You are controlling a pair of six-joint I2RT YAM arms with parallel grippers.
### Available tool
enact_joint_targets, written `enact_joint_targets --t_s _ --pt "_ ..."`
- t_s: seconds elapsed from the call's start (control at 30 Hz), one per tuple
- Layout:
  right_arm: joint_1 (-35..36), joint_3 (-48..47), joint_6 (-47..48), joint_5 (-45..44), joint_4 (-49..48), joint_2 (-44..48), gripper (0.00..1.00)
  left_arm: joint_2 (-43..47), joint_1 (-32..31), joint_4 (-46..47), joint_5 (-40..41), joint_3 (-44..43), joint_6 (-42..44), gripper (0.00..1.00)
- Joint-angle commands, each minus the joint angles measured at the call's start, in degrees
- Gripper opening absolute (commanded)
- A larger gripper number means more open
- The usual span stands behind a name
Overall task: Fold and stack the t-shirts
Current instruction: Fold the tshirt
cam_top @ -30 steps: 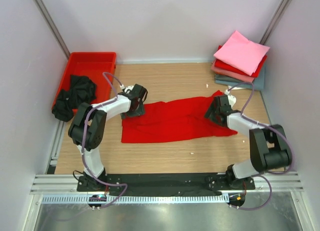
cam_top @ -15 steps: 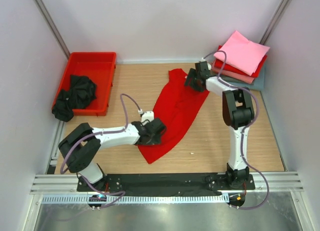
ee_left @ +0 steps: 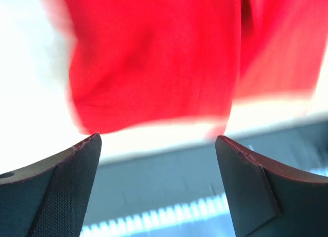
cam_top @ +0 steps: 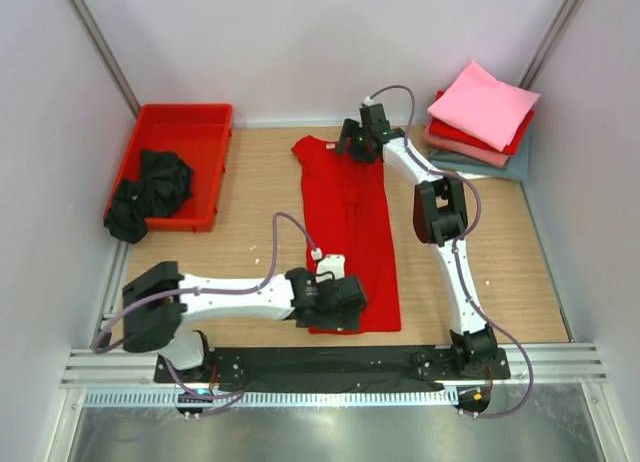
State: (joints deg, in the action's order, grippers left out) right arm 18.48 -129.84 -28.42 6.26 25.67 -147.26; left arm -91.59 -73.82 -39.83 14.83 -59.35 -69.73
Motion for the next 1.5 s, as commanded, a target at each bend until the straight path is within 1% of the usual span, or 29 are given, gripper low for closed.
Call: enact_joint_targets --t_s 0.0,0.07,0.13,0.2,0.27,0.3,0.33,0.37,0.43,0.47,0.5,0.57,0.6,0.63,0.67,0.7,0.77,0.8,0.83,0.87,0.9,1.0,1.1,1.17,1.23,1.27,1.33,1.4,1.47 --pt "-0.37 -3.66 -0.05 0.33 2.37 -4.35 0.77 10.52 -4.57 -10.77 3.06 -6.47 -4.53 0.96" --pt "-0.37 -6.47 0.47 1.90 1.32 -5.48 0.79 13.35 -5.10 -14.99 6.59 -7.18 -4.71 0.98" --pt "-0.37 -9.81 1.18 2.09 2.27 -5.76 0.81 16.09 -3.80 -15.89 11.07 -6.22 -2.44 1.00" --pt "-0.46 -9.21 1.35 1.83 2.72 -2.87 0.81 16.53 -1.51 -15.45 10.75 -5.34 1.16 1.00" --pt "-0.81 -3.25 1.62 1.39 0.27 1.25 0.82 15.92 1.30 -14.31 12.32 -5.33 6.43 0.99" --pt "-0.99 2.00 1.62 0.86 -0.70 5.80 0.82 15.40 2.18 -13.78 13.11 -5.68 8.11 0.99" --pt "-1.34 4.83 1.53 -0.01 -2.28 11.33 0.82 14.35 3.58 -11.26 14.51 -5.77 12.47 0.98" --pt "-1.34 7.82 1.62 -0.02 -3.16 11.38 0.82 13.55 4.47 -10.36 14.87 -6.12 14.08 0.98" --pt "-1.78 16.58 2.31 -2.04 -4.31 19.70 0.82 10.66 8.23 -8.61 14.96 -8.05 16.64 0.97" --pt "-1.78 19.77 2.50 -3.78 -4.14 22.34 0.82 9.77 9.56 -7.81 14.01 -8.58 17.78 0.97" --pt "-1.78 26.76 2.58 -5.98 -4.31 25.59 0.82 8.98 12.36 -6.93 13.13 -9.20 19.53 0.96" --pt "-1.78 34.79 2.59 -9.67 -5.62 34.90 0.83 6.62 14.49 -2.20 9.89 -9.55 21.30 0.95" --pt "-1.78 42.49 2.32 -11.08 -5.89 37.89 0.83 5.64 15.89 -0.52 9.00 -9.55 22.52 0.94" --pt "-1.78 46.31 2.06 -12.84 -6.07 43.67 0.83 4.59 16.34 1.84 8.12 -10.08 22.89 0.93" --pt "-1.78 50.00 1.36 -13.46 -5.64 46.34 0.83 1.80 16.52 2.39 7.24 -10.60 23.24 0.92" --pt "-1.78 56.56 0.75 -13.90 -5.11 48.89 0.83 0.38 16.52 2.57 5.32 -11.13 23.41 0.91" --pt "-1.52 63.89 -0.31 -13.21 -4.58 56.60 0.84 -3.22 16.52 3.01 2.94 -11.40 22.89 0.88" --pt "-1.60 70.97 -1.79 -13.03 -4.66 59.52 0.84 -3.94 16.34 3.36 1.44 -10.62 22.45 0.87" --pt "-1.52 74.70 -2.42 -12.16 -5.10 62.16 0.84 -4.55 16.25 4.06 0.82 -9.56 20.54 0.86" --pt "-1.43 78.30 -3.12 -11.37 -5.80 67.75 0.83 -4.82 16.17 4.06 0.12 -7.12 19.38 0.85" --pt "-1.26 85.04 -4.52 -10.49 -6.42 70.59 0.82 -4.30 15.73 4.32 -0.58 -5.96 18.07 0.84" --pt "-0.12 93.86 -6.72 -7.76 -5.64 81.58 0.77 -0.80 12.58 5.47 0.81 -1.91 15.51 0.84" --pt "0.42 98.71 -9.96 -9.60 1.55 92.21 0.73 1.93 9.50 5.47 1.17 0.28 13.49 0.84" --pt "1.72 101.70 -13.73 -5.93 3.51 98.27 0.70 3.34 7.22 5.30 1.52 1.42 11.83 0.84" --pt "2.35 102.15 -15.42 -3.81 6.56 99.97 0.67 4.14 5.80 5.29 2.04 2.13 10.50 0.84" --pt "2.52 102.24 -15.95 -4.24 8.06 100.67 0.63 4.49 4.75 5.29 2.48 2.66 9.19 0.84" --pt "3.23 103.99 -16.66 -4.16 10.79 103.21 0.61 5.28 4.04 5.38 2.66 3.62 8.30 0.84" --pt "4.45 106.71 -19.11 -1.70 10.89 105.06 0.58 5.98 3.34 5.47 3.10 4.42 7.25 0.84" --pt "5.86 107.77 -22.97 -2.39 12.64 108.58 0.54 7.04 3.07 5.91 3.45 5.91 6.63 0.84"
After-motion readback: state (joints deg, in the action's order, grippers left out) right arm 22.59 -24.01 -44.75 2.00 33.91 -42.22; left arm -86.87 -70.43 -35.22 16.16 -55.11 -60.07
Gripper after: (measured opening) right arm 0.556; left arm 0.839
